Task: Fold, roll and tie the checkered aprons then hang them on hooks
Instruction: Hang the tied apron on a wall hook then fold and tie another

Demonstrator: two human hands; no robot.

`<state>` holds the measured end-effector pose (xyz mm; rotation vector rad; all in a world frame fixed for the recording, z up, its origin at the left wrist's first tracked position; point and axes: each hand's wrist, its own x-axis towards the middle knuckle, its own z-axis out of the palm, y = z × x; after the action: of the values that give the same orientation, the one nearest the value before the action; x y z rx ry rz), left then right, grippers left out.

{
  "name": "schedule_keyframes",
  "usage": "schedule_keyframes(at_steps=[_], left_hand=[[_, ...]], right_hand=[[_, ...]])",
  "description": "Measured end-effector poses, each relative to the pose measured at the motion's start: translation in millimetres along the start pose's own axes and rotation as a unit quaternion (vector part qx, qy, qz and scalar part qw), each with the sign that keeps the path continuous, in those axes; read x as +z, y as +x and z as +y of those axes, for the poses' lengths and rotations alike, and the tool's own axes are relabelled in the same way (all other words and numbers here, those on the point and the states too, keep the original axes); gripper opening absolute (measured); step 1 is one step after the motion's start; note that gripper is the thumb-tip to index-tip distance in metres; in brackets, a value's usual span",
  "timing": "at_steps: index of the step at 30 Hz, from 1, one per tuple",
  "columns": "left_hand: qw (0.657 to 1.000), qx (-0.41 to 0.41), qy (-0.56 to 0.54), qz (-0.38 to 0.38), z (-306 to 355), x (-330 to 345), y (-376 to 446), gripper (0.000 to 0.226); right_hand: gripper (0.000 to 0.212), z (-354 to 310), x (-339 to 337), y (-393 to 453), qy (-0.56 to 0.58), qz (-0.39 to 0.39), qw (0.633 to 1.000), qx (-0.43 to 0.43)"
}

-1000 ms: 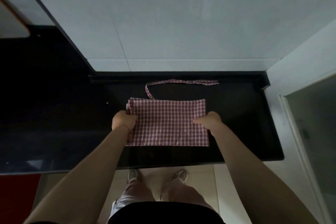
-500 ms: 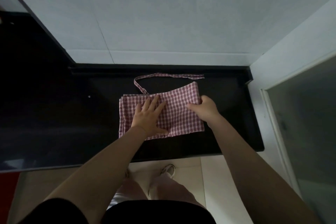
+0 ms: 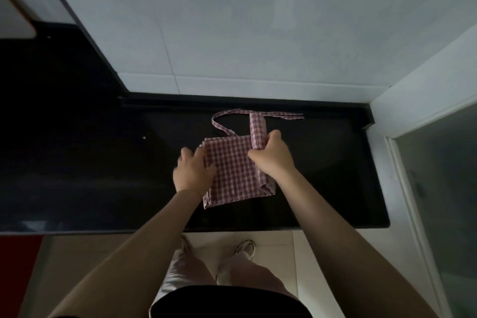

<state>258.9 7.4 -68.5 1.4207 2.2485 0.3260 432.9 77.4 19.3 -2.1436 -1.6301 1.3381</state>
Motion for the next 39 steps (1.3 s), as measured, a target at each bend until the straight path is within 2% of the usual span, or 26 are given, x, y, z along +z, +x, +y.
schedule_keyframes(at_steps=[2, 3, 8, 13, 16, 20, 24, 26, 29, 32, 35, 37, 39], left_hand=[[0.990, -0.061, -0.091, -0.084, -12.7, 1.7, -1.1, 0.049], [0.984, -0.069, -0.131, -0.096, -18.1, 1.6, -0.2, 0.050], [0.967, -0.075, -0.223, -0.094, -25.6, -4.7, 2.2, 0.040], [0.966, -0.057, -0.219, -0.123, -31.4, -6.1, 7.1, 0.041], [0.960, -0.054, -0.231, -0.150, -34.4, -11.0, 7.2, 0.049], [0.962, 0.021, -0.223, -0.157, -30.7, -18.1, -3.6, 0.078], [0.980, 0.112, -0.029, -0.164, -23.7, -10.5, -7.3, 0.092], [0.973, 0.116, 0.036, -0.198, -18.2, -7.5, -3.0, 0.096], [0.968, 0.099, 0.069, -0.222, -10.9, -4.4, 3.6, 0.101], [0.972, 0.083, 0.045, -0.217, -9.1, -1.9, 5.8, 0.096], [0.972, 0.094, 0.005, -0.215, -20.1, -8.4, 8.3, 0.076], [0.967, 0.107, -0.057, -0.226, -34.1, -13.6, 9.1, 0.072], [0.961, 0.070, -0.145, -0.225, -45.1, -17.7, 8.8, 0.068]], right_hand=[[0.062, -7.1, 23.1, -6.0, -0.025, -0.005, 0.999, -0.021], [0.065, -10.2, 37.8, -8.9, -0.041, -0.008, 0.999, -0.034], [0.070, -11.2, 92.7, -18.8, -0.123, -0.015, 0.990, -0.065], [0.070, -12.0, 120.8, -21.6, -0.169, 0.000, 0.982, -0.082], [0.062, -9.3, 122.9, -20.2, -0.148, 0.009, 0.985, -0.086], [0.057, -12.2, 105.0, -18.8, -0.123, 0.038, 0.990, -0.059], [0.051, -16.7, 76.2, -18.7, -0.124, 0.098, 0.986, -0.045], [0.049, -18.2, 65.1, -20.6, -0.139, 0.124, 0.982, -0.043], [0.053, -24.3, 59.7, -25.7, -0.160, 0.160, 0.972, -0.063], [0.048, -30.7, 74.6, -32.9, -0.144, 0.143, 0.975, -0.095], [0.049, -27.4, 99.2, -33.7, -0.153, 0.093, 0.979, -0.094], [0.053, -21.2, 109.3, -29.8, -0.148, 0.067, 0.983, -0.081], [0.058, -17.9, 114.2, -27.9, -0.150, 0.058, 0.984, -0.082]])
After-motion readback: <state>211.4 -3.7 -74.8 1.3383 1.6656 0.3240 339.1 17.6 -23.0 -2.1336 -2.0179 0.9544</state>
